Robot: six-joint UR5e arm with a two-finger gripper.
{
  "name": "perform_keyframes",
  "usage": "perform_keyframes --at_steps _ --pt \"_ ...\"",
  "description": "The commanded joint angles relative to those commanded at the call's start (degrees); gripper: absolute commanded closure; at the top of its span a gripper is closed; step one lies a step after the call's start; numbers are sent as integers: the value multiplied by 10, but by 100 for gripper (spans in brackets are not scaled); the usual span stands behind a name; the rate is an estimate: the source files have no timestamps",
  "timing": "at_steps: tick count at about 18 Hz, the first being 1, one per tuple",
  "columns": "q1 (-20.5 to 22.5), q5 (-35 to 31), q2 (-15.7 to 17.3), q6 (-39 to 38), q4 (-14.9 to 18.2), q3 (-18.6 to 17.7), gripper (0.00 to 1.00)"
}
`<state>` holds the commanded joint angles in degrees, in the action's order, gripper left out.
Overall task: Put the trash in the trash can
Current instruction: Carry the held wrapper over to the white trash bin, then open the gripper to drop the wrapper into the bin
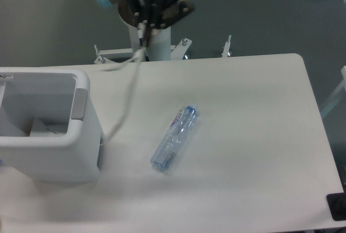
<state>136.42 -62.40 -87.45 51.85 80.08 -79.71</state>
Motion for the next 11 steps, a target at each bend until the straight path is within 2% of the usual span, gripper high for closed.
perform_keyframes --at_steps 3,6,11 --pt "-26 -1 -1 17 -3 -11 100" --pt "-56 -12 10 26 -3 -39 100" --pt "-63 -12 29 54 -3 -70 100"
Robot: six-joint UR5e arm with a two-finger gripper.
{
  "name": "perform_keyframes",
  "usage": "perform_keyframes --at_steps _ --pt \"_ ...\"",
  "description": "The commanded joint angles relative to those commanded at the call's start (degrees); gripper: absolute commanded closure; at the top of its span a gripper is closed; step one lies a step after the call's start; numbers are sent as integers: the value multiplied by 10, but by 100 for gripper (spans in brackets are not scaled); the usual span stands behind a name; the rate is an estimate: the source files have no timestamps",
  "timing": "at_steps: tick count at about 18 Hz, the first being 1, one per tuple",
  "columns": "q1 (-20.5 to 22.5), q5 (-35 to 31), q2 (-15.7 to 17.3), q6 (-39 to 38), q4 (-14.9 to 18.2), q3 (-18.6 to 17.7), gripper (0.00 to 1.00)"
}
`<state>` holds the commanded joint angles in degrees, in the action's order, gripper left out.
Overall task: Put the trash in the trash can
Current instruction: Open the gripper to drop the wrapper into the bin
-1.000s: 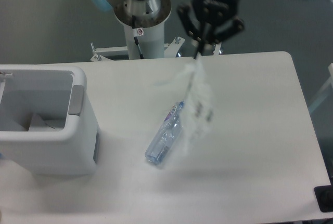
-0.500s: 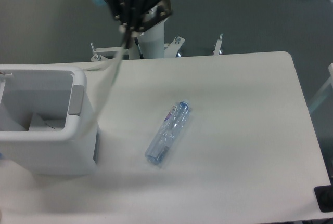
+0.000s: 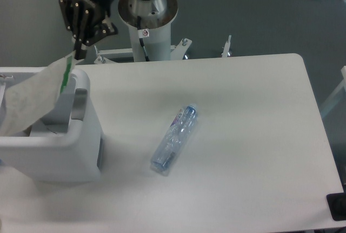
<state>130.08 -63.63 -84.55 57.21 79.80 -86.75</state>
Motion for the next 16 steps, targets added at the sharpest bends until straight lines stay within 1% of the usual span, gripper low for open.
perform_keyframes --at_steps 2,3,5,8,9,12,16 --pt "-10 -1 1 4 0 -3 100" --pt "-13 -14 1 4 0 -3 100" --pt "-23 -20 -3 4 -1 -3 100" --pt "-23 -20 -9 7 -5 -4 100" --pt "-23 -20 -9 13 -5 -5 97" --pt "-23 -20 -8 21 -5 -5 78" --pt "-23 -20 -7 18 -5 -4 42"
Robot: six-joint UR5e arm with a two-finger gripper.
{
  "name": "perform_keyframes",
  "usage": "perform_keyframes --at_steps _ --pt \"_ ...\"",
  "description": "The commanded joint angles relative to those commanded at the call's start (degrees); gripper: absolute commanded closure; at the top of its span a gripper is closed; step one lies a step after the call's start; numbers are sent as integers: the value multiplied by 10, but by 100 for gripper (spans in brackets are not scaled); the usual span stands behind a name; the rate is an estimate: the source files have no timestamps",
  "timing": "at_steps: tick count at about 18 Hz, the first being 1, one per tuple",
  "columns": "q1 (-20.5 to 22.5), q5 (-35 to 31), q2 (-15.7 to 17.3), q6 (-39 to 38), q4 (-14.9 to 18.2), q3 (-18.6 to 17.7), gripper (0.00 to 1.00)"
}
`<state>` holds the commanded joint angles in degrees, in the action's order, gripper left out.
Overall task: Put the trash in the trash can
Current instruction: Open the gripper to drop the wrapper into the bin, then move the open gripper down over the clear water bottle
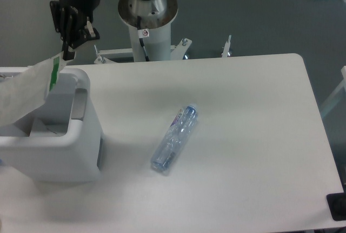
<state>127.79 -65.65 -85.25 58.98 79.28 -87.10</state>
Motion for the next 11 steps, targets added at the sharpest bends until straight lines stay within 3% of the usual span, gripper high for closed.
perform_keyframes --at_steps 2,3,8,11 --pt "0 -1 0 0 -1 1 22" --pt "0 -1 1 -1 -1 0 0" --pt "3 -27 4 -6 4 5 0" --pt "49 -27 4 -14 4 -1 0"
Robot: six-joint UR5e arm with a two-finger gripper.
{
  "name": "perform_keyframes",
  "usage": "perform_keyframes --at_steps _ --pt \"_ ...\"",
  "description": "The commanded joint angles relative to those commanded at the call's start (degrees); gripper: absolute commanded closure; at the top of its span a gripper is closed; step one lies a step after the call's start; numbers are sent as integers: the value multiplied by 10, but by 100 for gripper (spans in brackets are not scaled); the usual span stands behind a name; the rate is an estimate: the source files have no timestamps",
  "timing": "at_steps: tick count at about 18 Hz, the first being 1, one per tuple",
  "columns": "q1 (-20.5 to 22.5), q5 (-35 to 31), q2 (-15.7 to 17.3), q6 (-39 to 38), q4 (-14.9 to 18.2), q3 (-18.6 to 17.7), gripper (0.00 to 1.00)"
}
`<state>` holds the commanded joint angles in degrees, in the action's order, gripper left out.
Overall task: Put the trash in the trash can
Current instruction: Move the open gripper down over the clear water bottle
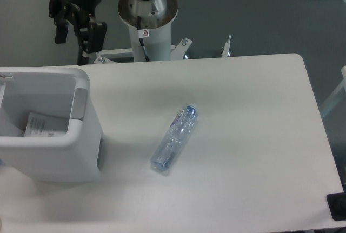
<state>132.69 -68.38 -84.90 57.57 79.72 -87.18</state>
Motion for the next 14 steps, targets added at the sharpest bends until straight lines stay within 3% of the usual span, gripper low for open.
perform_keyframes --at_steps 5,9,14 --pt "101 -1 -9 5 1 -20 0" --pt "144 -9 -75 4 -1 -24 0" --pt "155 -107 -168 -1 6 -18 0"
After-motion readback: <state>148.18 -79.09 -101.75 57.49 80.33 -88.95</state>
